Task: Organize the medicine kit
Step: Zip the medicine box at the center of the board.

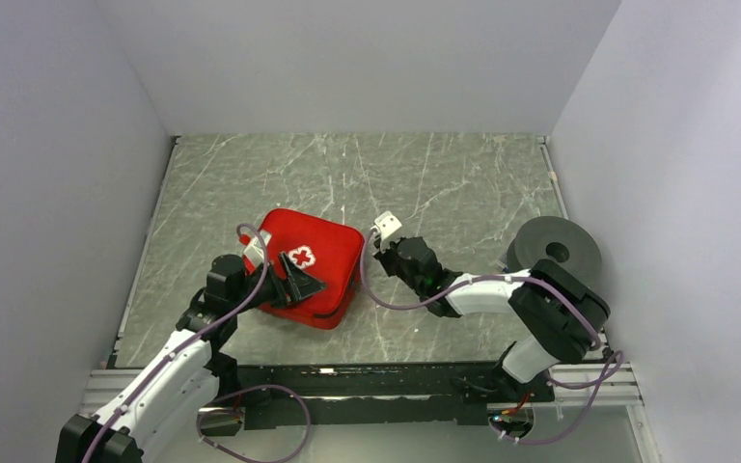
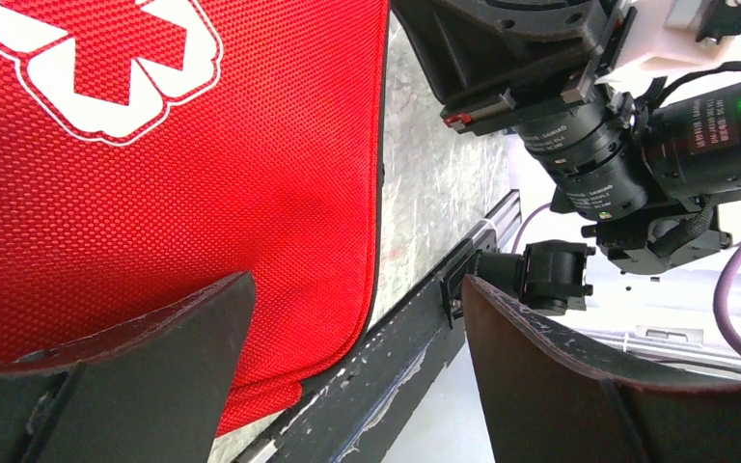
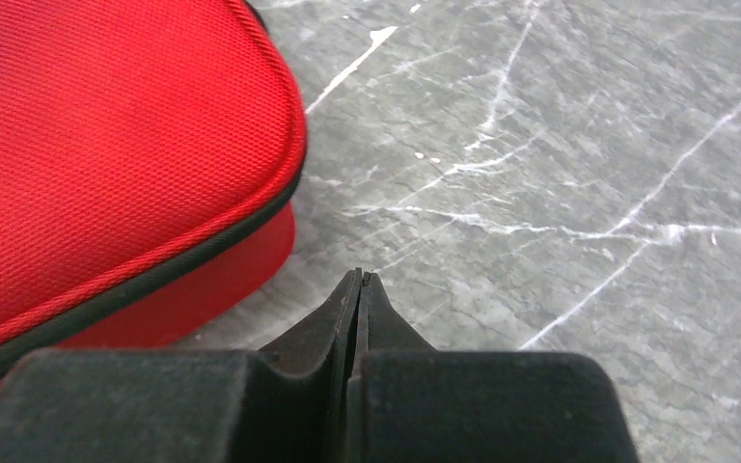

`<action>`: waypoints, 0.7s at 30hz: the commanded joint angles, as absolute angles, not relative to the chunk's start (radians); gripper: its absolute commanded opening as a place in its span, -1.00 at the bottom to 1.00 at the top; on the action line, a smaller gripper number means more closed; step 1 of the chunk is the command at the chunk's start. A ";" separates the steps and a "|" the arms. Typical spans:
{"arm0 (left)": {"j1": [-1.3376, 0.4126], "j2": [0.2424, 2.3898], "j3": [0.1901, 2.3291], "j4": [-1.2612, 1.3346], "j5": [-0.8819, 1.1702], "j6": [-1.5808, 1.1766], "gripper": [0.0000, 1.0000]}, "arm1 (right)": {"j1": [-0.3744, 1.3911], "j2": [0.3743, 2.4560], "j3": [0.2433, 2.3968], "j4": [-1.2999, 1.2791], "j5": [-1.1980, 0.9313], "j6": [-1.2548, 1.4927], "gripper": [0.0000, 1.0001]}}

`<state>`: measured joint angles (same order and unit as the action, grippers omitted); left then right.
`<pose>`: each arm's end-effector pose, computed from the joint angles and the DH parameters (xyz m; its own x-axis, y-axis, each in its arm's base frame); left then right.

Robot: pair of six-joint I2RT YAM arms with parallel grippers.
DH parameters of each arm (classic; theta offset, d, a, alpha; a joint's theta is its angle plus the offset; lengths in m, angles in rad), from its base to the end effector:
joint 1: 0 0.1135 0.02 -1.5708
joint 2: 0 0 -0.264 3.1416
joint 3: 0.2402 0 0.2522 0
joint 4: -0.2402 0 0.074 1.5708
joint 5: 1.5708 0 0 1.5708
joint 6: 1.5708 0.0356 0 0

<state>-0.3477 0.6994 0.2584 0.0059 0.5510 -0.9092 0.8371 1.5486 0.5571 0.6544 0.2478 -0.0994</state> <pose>0.1438 -0.0719 0.1892 -0.8247 -0.4161 -0.3830 0.1399 0.5061 -0.8511 0.2079 0.2176 0.1694 -0.1643 -0.3259 -0.9310 -0.5842 0.7927 -0.1744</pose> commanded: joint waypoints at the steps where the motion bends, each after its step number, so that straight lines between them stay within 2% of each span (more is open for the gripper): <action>1: -0.351 0.729 0.226 -0.289 0.526 -0.847 0.78 | 0.836 1.465 0.540 0.664 0.167 -0.105 -0.96; 5: -0.351 0.744 0.241 -0.292 0.532 -0.829 0.78 | 0.836 1.349 0.456 0.618 0.073 -0.104 -0.36; 7: -0.351 0.755 0.246 -0.286 0.542 -0.826 0.78 | 0.836 1.290 0.421 0.582 0.016 -0.108 -0.20; 13: -0.350 0.777 0.265 -0.286 0.558 -0.805 0.79 | 0.836 1.168 0.352 0.545 -0.134 -0.154 -0.02; 21: -0.350 0.818 0.285 -0.280 0.601 -0.775 0.79 | 0.836 1.269 0.393 0.599 -0.324 -0.247 0.24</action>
<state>-0.3454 0.7677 0.3214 -0.0689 0.5842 -0.8322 0.8375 1.2266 0.3542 0.5392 -0.1818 -0.1787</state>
